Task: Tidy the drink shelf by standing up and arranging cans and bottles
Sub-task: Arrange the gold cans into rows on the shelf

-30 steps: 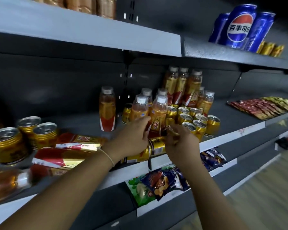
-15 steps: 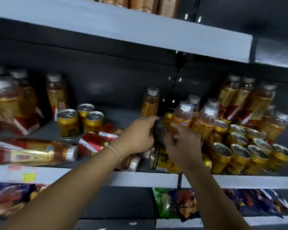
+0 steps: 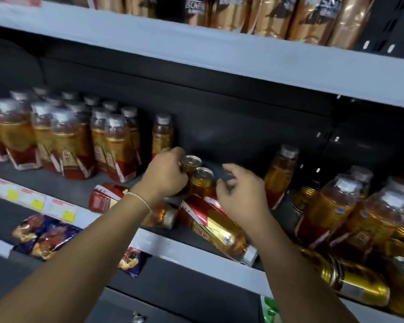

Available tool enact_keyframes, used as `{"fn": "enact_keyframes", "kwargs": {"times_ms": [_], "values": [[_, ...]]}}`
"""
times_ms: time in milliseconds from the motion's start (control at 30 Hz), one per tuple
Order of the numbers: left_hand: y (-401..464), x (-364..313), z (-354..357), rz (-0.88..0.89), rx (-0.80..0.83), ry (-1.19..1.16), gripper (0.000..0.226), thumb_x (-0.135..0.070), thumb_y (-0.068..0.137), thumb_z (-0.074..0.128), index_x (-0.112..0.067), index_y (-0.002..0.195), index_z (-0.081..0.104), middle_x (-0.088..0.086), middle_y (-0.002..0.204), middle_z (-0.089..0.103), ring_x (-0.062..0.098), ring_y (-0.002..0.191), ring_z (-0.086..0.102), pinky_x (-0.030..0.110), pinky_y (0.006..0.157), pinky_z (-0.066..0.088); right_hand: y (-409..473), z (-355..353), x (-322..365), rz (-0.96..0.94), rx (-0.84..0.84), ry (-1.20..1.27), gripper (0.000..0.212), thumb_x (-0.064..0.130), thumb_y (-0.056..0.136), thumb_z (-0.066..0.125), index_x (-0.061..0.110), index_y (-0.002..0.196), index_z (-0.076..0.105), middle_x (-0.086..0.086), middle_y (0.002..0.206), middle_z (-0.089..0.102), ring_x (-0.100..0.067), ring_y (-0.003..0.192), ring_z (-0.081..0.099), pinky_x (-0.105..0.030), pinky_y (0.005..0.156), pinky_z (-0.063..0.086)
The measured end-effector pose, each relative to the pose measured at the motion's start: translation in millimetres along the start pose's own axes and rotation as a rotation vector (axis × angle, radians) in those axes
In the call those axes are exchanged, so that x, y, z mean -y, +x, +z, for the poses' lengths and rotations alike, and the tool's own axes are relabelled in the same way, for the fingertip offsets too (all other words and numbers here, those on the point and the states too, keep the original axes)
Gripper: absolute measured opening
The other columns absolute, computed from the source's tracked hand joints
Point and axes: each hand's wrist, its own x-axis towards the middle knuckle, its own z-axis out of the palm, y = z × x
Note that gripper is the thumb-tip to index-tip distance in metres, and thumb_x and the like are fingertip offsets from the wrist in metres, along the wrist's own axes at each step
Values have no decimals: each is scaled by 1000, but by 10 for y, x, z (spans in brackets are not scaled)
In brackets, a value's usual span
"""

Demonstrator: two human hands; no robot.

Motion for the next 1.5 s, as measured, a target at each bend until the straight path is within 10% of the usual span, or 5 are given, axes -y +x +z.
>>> {"fn": "enact_keyframes", "kwargs": {"times_ms": [400, 733, 967, 1500], "values": [[454, 810, 139, -196, 362, -134, 49, -31, 64, 85, -22, 103, 57, -6, 92, 62, 13, 86, 61, 17, 63, 42, 546, 693, 352, -6, 110, -74, 43, 20, 94, 66, 21, 136, 60, -1, 129, 64, -19, 117, 60, -36, 97, 55], [434, 803, -157, -180, 151, -212, 32, -45, 59, 86, -25, 75, 68, -14, 72, 67, -1, 72, 61, 15, 54, 42, 567, 715, 351, 26, 143, -39, 48, 22, 92, 69, 24, 138, 57, 2, 128, 63, -14, 117, 59, -32, 97, 53], [475, 184, -402, -130, 86, -534, 40, -56, 66, 78, -28, 92, 65, -12, 93, 70, 10, 88, 68, 31, 80, 55, 447, 446, 350, 163, 311, 602, 79, 20, 76, 88, 29, 144, 47, 9, 124, 66, -5, 114, 64, -27, 95, 55], [-212, -2189, 413, 181, 346, -722, 97, -59, 47, 78, -26, 134, 52, -10, 119, 61, 4, 107, 57, 27, 94, 48, -664, -1550, -771, 150, -110, 518, 54, 10, 71, 88, 23, 117, 64, 6, 105, 75, -11, 99, 73, -25, 81, 58]]}}
